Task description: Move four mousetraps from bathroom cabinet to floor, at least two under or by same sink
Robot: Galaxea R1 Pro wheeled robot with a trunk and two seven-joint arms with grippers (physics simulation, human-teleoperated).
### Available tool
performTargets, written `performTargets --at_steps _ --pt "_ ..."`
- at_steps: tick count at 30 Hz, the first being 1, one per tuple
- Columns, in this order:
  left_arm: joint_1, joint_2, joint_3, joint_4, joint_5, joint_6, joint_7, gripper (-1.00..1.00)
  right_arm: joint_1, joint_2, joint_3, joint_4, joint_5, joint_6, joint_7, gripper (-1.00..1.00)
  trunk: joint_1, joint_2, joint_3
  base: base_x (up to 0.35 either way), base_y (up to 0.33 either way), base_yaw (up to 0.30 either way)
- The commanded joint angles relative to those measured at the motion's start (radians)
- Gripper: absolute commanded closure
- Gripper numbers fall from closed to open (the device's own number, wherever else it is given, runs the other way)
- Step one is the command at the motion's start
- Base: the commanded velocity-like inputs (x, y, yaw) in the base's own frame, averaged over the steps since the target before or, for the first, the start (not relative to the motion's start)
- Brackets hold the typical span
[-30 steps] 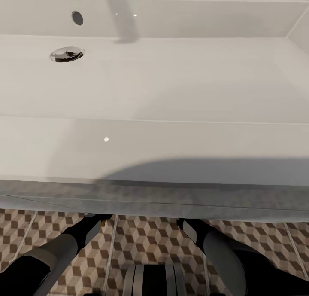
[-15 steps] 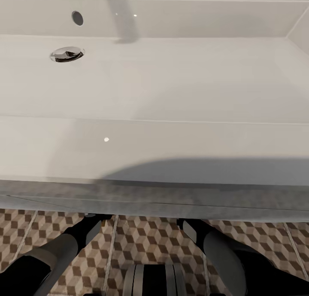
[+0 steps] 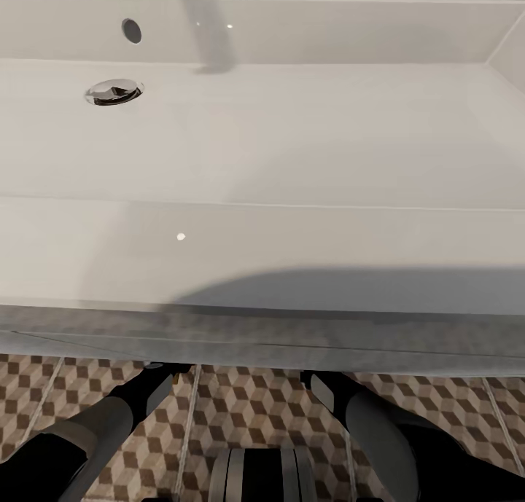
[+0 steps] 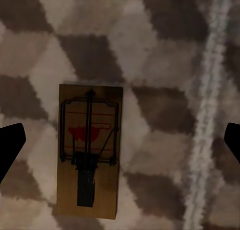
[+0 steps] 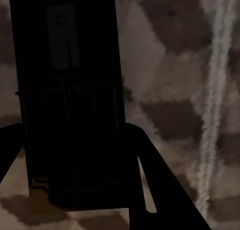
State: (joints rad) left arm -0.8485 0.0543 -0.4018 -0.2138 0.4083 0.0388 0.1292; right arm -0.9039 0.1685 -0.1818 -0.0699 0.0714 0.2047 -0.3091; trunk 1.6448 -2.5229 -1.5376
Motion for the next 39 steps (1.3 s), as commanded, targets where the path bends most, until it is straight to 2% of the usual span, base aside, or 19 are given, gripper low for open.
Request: performTargets --at_steps 1,21,29,39 --pt "0.000 0.001 -0.008 -0.003 0.007 0.004 0.006 -1.00 -0.024 0.000 -0.016 -0.003 -0.001 0.006 -0.004 1.00 0.000 0.000 0.000 0.000 0.000 0.000" --pt "0.000 0.001 -0.008 -0.003 0.007 0.004 0.006 -1.00 -0.024 0.003 -0.014 -0.003 0.004 -0.004 -0.003 1.00 0.000 0.000 0.000 0.000 0.000 0.000" --pt "0.000 0.001 -0.009 -0.003 0.007 0.004 0.006 -1.00 -0.024 0.006 -0.010 0.000 0.009 -0.066 -0.002 1.00 0.000 0.000 0.000 0.000 0.000 0.000" --pt "0.000 0.001 -0.009 -0.003 0.007 0.004 0.006 -1.00 -0.024 0.006 -0.009 0.001 0.011 -0.079 -0.002 1.00 0.000 0.000 0.001 0.000 0.000 0.000"
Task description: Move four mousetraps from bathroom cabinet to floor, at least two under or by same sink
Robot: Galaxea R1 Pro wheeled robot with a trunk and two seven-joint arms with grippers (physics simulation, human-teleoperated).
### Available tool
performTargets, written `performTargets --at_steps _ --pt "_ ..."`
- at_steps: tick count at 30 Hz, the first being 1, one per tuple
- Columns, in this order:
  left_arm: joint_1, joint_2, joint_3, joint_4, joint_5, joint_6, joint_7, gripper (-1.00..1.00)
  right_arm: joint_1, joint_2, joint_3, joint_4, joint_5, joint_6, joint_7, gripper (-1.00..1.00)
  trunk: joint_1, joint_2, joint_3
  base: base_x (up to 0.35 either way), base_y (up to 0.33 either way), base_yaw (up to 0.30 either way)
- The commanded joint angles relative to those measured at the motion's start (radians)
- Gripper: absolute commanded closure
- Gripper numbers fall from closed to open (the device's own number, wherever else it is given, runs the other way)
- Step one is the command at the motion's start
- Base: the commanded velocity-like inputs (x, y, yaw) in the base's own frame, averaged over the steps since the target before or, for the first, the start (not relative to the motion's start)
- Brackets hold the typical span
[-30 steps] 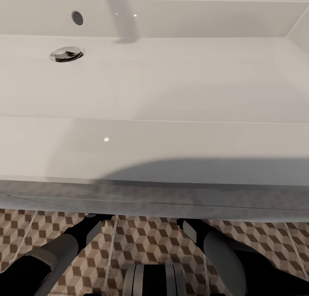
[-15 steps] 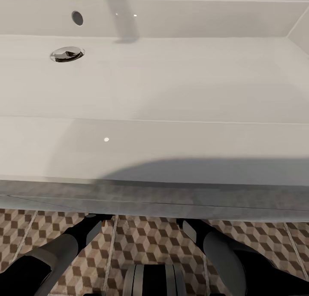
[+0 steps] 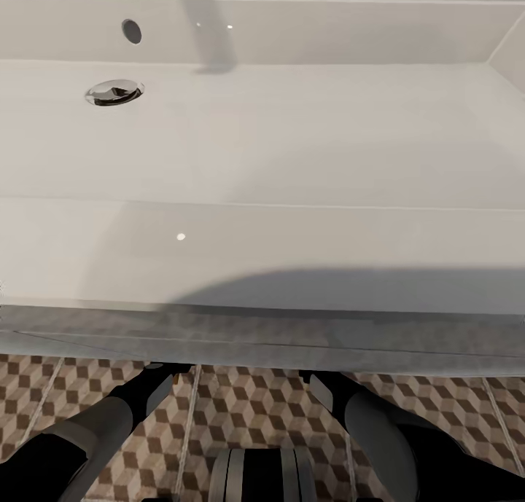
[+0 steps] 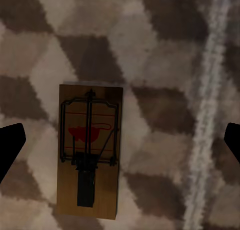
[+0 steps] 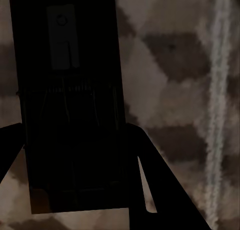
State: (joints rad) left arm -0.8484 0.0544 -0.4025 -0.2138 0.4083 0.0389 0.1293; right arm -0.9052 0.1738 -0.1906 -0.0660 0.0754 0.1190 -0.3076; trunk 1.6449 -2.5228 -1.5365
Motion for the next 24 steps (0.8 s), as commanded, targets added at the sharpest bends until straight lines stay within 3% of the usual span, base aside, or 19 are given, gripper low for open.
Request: performTargets --at_steps 1,24 --pt "0.000 0.001 -0.009 -0.002 0.007 0.004 0.006 -1.00 -0.023 0.001 -0.001 -0.003 0.007 0.006 -0.004 1.00 0.000 0.000 0.000 0.000 0.000 0.000" --pt "0.000 0.001 -0.009 -0.002 0.007 0.004 0.006 -1.00 -0.023 0.001 0.000 -0.003 0.008 0.004 -0.004 1.00 0.000 0.000 -0.007 0.000 0.000 0.000"
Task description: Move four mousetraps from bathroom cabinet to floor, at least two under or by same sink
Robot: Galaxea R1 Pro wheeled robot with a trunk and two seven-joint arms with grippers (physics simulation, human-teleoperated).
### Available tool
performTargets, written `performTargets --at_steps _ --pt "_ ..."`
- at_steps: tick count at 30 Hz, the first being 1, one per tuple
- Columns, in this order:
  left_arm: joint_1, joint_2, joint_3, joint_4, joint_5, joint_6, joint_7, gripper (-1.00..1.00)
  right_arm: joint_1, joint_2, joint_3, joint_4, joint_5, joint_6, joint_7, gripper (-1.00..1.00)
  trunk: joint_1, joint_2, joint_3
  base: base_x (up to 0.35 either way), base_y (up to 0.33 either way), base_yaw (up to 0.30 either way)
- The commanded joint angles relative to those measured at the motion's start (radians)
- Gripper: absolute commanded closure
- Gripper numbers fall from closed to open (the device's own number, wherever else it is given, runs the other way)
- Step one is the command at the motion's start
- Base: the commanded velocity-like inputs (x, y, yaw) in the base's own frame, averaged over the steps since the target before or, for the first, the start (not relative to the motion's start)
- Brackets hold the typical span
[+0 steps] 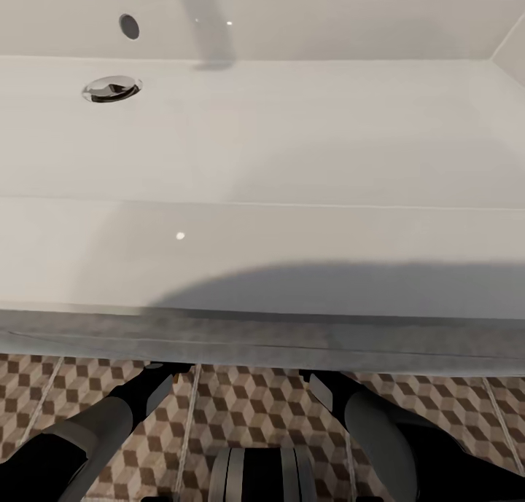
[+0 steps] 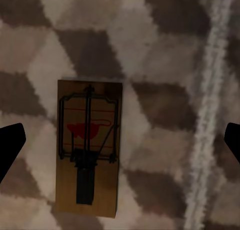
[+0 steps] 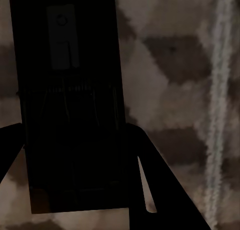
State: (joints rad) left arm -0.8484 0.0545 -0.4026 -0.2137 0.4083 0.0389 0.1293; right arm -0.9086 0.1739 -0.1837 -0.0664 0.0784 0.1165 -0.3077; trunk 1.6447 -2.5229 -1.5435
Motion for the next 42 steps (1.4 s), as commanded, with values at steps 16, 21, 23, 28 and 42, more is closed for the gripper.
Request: performTargets --at_steps 16,21,23,28,42 --pt "0.000 0.001 -0.009 -0.001 0.007 0.004 0.006 -1.00 -0.019 0.001 -0.008 -0.003 0.004 -0.030 -0.004 1.00 0.000 0.000 -0.006 0.000 0.000 0.000" --pt "0.000 0.001 -0.009 -0.001 0.007 0.004 0.006 -1.00 -0.019 0.001 -0.008 -0.003 0.004 -0.031 -0.004 1.00 0.000 0.000 -0.011 0.000 0.000 0.060" --pt "0.000 0.001 -0.009 -0.001 0.007 0.004 0.006 -1.00 -0.019 0.001 -0.008 -0.003 0.004 -0.031 -0.004 1.00 0.000 0.000 -0.013 0.000 0.000 0.099" --pt "0.000 0.001 -0.009 -0.001 0.007 0.004 0.006 -1.00 -0.019 0.001 -0.008 -0.003 0.004 -0.031 -0.004 1.00 0.000 0.000 -0.015 0.000 0.000 0.043" --pt "0.000 0.001 -0.009 -0.001 0.007 0.004 0.005 -1.00 -0.019 -0.002 -0.008 -0.004 0.000 -0.031 -0.004 1.00 0.000 0.000 -0.016 0.000 0.000 0.003"
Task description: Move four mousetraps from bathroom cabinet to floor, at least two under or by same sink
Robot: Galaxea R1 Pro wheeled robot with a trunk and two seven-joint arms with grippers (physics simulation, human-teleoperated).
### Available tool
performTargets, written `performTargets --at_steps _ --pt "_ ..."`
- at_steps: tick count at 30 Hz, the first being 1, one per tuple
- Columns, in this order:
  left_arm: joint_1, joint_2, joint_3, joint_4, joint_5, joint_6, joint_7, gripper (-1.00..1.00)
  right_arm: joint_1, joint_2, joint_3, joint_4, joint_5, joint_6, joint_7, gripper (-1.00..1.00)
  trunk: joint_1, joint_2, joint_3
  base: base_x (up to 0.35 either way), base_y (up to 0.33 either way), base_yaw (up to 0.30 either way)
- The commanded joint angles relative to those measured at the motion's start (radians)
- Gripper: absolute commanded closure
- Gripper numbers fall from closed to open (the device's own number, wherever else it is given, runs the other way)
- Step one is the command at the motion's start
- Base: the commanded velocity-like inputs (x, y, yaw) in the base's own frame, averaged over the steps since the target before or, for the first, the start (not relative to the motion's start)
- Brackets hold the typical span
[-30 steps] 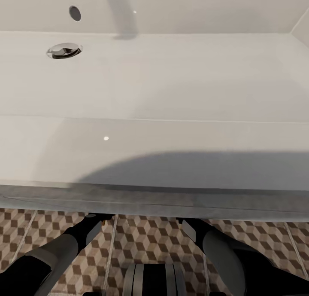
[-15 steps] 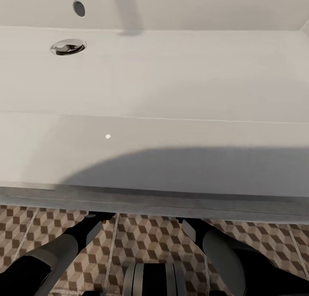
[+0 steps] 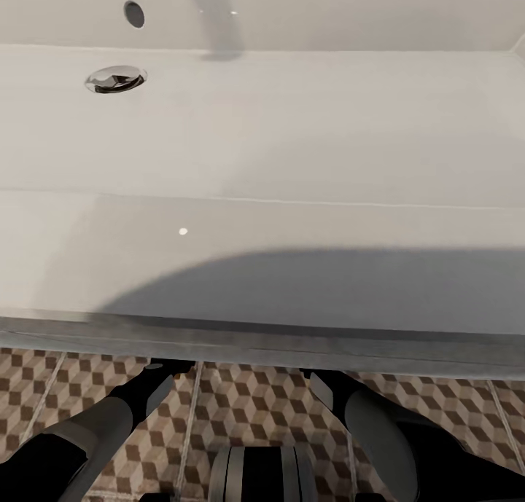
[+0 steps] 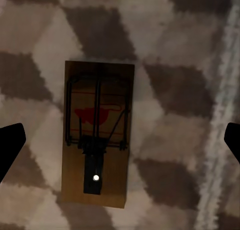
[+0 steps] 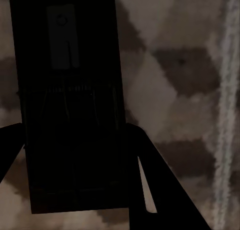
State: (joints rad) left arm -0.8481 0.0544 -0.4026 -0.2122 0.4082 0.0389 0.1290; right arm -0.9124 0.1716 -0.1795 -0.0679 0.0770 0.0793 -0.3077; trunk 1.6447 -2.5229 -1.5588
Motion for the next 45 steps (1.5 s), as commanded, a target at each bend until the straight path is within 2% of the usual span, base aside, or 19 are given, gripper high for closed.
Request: performTargets --at_steps 1,10,27,45 --pt "0.000 0.001 -0.009 -0.003 0.008 0.004 0.006 -1.00 -0.016 0.000 -0.013 -0.003 0.001 0.006 -0.004 1.00 0.000 0.000 0.000 0.000 0.000 0.000" --pt "0.000 0.001 -0.009 -0.003 0.008 0.004 0.006 -1.00 -0.016 0.000 -0.016 0.002 -0.006 0.023 -0.004 1.00 0.000 0.000 0.000 0.000 0.000 0.000" --pt "0.000 0.001 -0.009 -0.003 0.008 0.004 0.006 -1.00 -0.016 -0.003 -0.017 -0.001 -0.007 0.115 -0.004 1.00 0.000 0.000 0.000 0.000 0.000 0.000" --pt "0.000 0.000 -0.009 -0.003 0.008 0.004 0.006 -1.00 -0.017 -0.003 -0.017 -0.005 -0.008 0.124 -0.005 1.00 0.000 0.000 0.000 0.000 0.000 0.000"
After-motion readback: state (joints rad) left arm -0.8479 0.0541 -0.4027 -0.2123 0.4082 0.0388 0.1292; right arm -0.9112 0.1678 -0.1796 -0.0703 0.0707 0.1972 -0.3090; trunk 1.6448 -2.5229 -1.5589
